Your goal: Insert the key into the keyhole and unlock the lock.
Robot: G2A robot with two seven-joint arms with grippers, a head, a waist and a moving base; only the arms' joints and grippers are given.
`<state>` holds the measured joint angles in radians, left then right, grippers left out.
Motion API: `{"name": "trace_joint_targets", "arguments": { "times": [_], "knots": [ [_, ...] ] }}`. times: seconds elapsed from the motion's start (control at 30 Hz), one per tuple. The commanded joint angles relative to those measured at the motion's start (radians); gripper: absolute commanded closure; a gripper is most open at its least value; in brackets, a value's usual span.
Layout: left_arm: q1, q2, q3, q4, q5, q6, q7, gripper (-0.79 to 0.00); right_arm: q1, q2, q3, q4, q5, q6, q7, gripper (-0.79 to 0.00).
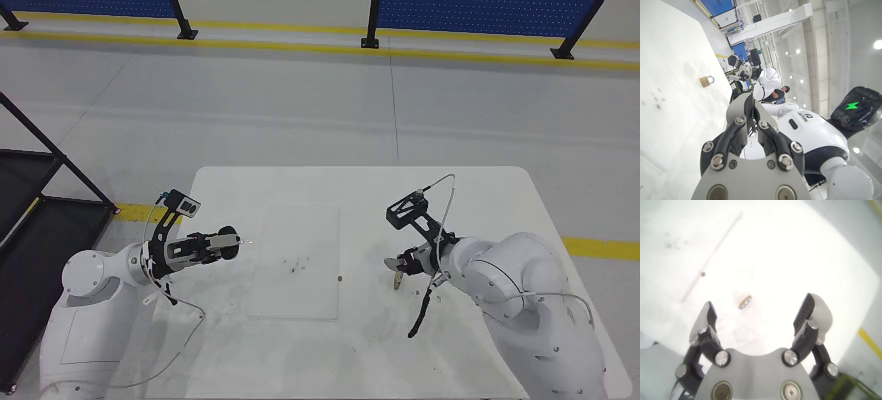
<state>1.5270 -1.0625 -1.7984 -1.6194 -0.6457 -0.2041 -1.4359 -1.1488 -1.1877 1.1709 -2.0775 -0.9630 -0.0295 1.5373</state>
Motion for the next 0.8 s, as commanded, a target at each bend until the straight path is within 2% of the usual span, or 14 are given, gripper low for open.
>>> {"name": "trace_joint_targets", "arguments": {
  "times": [0.0,0.3,0.63,0.77],
  "knots": [
    [0.0,0.0,0.0,0.0,0.0,0.0,0.0,0.0,0.024,0.01,-0.016,0.031,0.085,0.033,-0.001,-0.785],
    [0.0,0.0,0.0,0.0,0.0,0.0,0.0,0.0,0.184,0.099,-0.214,0.156,0.234,0.302,-0.001,-0.785],
    [0.0,0.0,0.0,0.0,0.0,0.0,0.0,0.0,0.331,0.21,-0.377,0.276,0.335,0.314,-0.001,-0.785],
    [0.0,0.0,0.0,0.0,0.0,0.0,0.0,0.0,0.337,0.213,-0.375,0.273,0.341,0.314,-0.001,-0.785]
  ]
}}
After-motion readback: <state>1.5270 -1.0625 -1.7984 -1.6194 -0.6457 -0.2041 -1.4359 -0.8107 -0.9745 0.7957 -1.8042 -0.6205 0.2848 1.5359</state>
